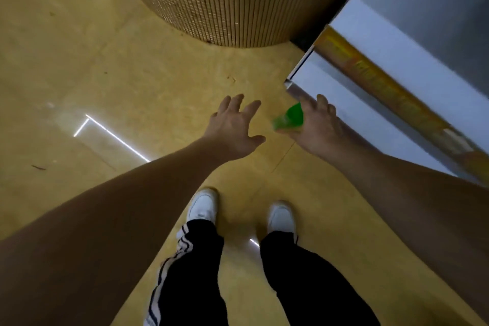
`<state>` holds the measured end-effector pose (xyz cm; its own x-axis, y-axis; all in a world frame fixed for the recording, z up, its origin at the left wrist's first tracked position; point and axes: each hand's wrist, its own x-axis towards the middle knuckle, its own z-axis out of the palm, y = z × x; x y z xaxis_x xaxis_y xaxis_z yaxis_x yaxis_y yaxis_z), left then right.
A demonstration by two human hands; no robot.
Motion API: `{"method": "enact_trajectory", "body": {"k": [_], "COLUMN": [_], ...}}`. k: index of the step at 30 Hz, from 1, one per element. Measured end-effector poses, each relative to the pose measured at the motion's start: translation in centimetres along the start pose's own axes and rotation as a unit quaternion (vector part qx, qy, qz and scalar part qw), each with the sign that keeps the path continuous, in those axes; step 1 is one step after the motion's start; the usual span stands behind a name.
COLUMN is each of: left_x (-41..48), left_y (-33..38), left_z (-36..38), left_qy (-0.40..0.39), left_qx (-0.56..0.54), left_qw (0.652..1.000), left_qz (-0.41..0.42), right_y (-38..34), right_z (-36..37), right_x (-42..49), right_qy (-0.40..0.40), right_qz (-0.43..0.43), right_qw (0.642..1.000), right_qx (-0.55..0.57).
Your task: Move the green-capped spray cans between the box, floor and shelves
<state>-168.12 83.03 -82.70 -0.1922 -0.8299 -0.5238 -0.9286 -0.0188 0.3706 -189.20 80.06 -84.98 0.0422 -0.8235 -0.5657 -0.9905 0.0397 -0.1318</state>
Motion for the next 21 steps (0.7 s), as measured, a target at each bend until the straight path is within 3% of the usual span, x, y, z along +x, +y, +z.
{"method": "enact_trajectory", "body": {"k": [10, 21], "left_x": [4.8, -5.8], "left_y": [-3.1, 4.4], "left_z": [2.0, -10.2], "left_qy": [0.01, -0.007], "left_qx": [-0.003, 0.053], "left_qw": [1.0, 0.991], "left_qz": [0.015, 0.12], "right_y": [-0.1, -3.3], "right_z": [3.3, -8.1], "right_x": [3.3, -12.4], "right_qy": [0.033, 0.09], "right_qz": [-0.003, 0.051], "right_qw": [0.994, 0.975], "right_qx": [0.108, 0.197]}}
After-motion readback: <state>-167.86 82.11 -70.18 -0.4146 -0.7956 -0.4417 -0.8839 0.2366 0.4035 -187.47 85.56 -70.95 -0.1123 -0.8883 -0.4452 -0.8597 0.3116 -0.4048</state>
